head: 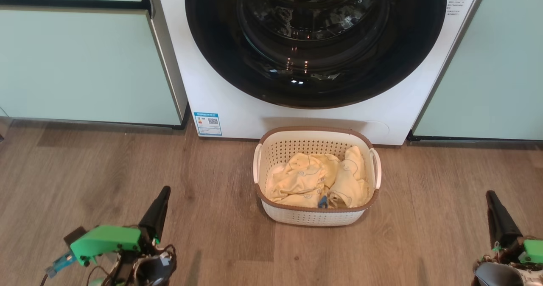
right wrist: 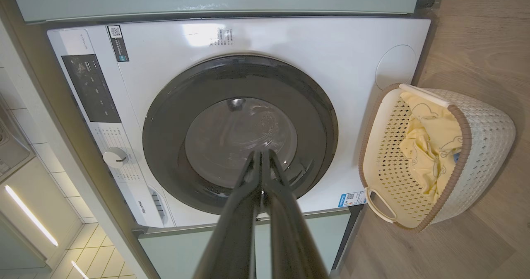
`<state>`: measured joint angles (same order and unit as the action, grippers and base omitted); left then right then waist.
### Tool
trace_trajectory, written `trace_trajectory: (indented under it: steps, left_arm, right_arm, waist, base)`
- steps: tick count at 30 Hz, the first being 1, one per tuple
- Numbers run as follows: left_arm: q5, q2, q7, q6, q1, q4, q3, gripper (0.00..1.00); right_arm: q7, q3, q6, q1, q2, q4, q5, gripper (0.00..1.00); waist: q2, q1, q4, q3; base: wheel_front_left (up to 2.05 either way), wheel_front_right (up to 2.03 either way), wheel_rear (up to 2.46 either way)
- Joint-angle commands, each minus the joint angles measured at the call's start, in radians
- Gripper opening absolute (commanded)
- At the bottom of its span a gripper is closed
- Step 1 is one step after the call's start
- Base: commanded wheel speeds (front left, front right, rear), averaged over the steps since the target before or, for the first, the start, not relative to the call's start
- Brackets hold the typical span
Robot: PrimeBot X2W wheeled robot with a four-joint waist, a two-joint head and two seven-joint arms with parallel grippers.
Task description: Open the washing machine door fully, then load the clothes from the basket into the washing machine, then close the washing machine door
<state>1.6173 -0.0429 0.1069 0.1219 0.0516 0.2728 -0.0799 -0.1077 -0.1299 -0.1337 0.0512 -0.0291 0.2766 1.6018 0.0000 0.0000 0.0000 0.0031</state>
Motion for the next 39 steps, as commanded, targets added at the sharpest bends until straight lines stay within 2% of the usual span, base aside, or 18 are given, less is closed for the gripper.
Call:
trace_trajectory:
  steps: [1, 21, 22, 25, 39]
  left_arm:
    - [-0.009, -0.007, 0.006, 0.009, 0.056, -0.028, -0.034, 0.0]
    - [-0.009, -0.007, 0.006, 0.009, 0.056, -0.028, -0.034, 0.0]
    - [0.0, 0.0, 0.0, 0.0, 0.0, 0.0, 0.0, 1.0]
    - [0.0, 0.003, -0.001, -0.002, -0.013, 0.026, 0.004, 1.0]
    - [-0.009, 0.001, -0.038, -0.001, 0.002, 0.001, 0.032, 1.0]
  right_arm:
    - [-0.005, 0.016, 0.003, 0.057, -0.021, -0.032, 0.007, 0.0]
    - [-0.005, 0.016, 0.003, 0.057, -0.021, -0.032, 0.007, 0.0]
    - [0.0, 0.0, 0.0, 0.0, 0.0, 0.0, 0.0, 1.0]
    - [0.001, 0.004, 0.0, -0.013, 0.005, 0.03, -0.001, 1.0]
    - [0.023, 0.014, 0.0, -0.005, -0.008, 0.011, -0.013, 1.0]
  waist:
    - [0.0, 0.0, 0.0, 0.0]
    - [0.0, 0.0, 0.0, 0.0]
    - [0.0, 0.0, 0.0, 0.0]
    - [0.0, 0.0, 0.0, 0.0]
    - [0.0, 0.0, 0.001, 0.002]
  base:
    - [0.0, 0.0, 0.0]
    - [0.0, 0.0, 0.0]
    - [0.0, 0.0, 0.0]
    - [0.0, 0.0, 0.0]
    - [0.0, 0.0, 0.0]
